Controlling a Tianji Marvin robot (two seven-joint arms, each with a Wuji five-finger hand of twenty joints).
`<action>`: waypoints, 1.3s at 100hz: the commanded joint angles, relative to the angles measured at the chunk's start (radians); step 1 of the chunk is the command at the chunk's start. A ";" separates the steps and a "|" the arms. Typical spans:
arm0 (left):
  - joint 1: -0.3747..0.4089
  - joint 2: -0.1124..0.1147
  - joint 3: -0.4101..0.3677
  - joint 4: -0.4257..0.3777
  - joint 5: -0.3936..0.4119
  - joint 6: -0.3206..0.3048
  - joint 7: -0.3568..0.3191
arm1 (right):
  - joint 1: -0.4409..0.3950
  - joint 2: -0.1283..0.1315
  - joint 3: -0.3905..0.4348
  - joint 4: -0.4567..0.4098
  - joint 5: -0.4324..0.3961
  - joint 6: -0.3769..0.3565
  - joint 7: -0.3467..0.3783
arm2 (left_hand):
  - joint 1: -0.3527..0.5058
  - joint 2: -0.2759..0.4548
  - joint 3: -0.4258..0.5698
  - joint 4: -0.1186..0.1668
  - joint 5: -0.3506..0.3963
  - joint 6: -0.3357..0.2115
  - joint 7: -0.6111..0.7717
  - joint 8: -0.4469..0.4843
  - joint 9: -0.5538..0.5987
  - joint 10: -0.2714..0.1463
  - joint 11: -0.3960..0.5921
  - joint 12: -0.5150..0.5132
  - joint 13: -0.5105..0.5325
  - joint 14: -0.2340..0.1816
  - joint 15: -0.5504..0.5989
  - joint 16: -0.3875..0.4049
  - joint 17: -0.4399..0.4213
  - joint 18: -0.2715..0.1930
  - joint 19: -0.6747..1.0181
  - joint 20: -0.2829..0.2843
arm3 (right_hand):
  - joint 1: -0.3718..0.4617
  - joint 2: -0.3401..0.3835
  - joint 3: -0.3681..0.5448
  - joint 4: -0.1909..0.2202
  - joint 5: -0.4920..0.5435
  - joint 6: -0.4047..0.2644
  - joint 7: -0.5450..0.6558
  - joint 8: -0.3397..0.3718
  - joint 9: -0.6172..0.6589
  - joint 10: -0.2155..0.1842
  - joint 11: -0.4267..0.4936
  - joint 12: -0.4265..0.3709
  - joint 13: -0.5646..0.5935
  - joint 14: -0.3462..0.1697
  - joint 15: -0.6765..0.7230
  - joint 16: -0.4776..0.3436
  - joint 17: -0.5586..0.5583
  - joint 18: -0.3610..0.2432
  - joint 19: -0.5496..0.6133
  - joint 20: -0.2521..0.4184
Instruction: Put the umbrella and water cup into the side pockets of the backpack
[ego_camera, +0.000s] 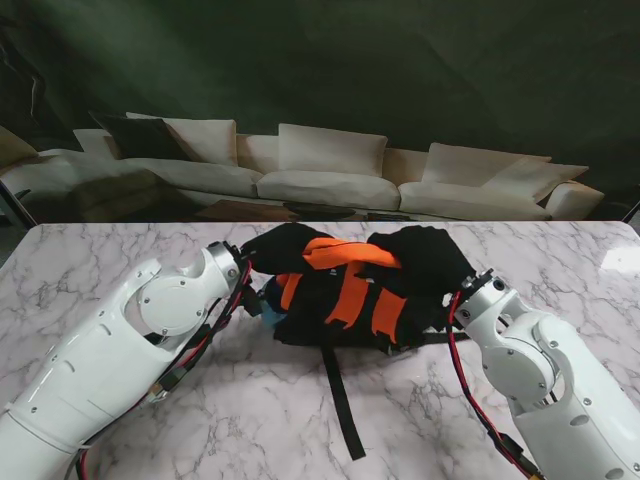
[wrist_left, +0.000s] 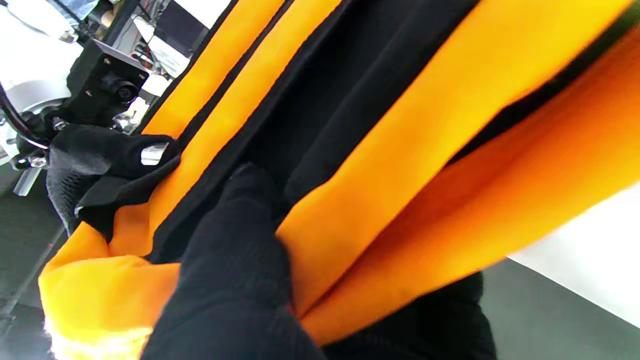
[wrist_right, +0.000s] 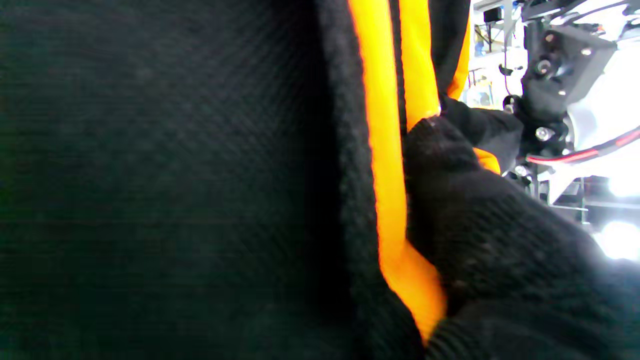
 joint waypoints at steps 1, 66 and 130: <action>0.016 0.000 0.002 -0.019 -0.025 -0.003 -0.028 | -0.006 -0.003 0.005 -0.055 0.016 -0.009 0.006 | 0.103 0.069 0.061 -0.010 -0.011 -0.040 0.012 0.000 -0.009 -0.008 -0.011 -0.003 -0.009 -0.013 0.041 0.004 0.008 -0.024 0.092 0.020 | 0.132 0.073 0.147 0.030 0.069 -0.161 0.095 0.041 0.048 0.023 0.060 0.025 0.025 -0.044 0.160 0.076 0.091 -0.049 0.138 -0.002; 0.097 0.060 -0.127 0.014 0.150 -0.081 -0.151 | -0.021 0.010 -0.019 -0.034 -0.046 0.059 0.052 | -0.319 0.093 -0.048 -0.015 -0.527 0.054 -0.574 -0.166 -0.678 0.065 -0.234 -0.014 -0.557 0.099 -0.181 0.005 -0.468 0.031 -0.313 0.064 | 0.126 0.088 0.139 0.032 0.062 -0.158 0.074 0.044 0.047 -0.010 0.039 0.054 0.021 -0.006 0.132 0.055 0.054 0.020 0.133 -0.028; 0.131 0.088 -0.235 0.047 0.290 -0.228 -0.167 | 0.002 0.012 -0.030 -0.018 -0.068 0.052 0.046 | -0.276 0.099 -0.043 -0.021 0.114 -0.146 -0.040 0.081 -0.189 -0.136 0.091 0.343 -0.443 0.019 0.042 0.423 -0.459 0.039 -0.130 0.320 | 0.122 0.118 0.107 0.033 0.031 -0.184 0.075 0.055 0.013 -0.034 0.014 0.042 0.021 0.008 0.048 0.021 -0.007 0.018 0.104 -0.027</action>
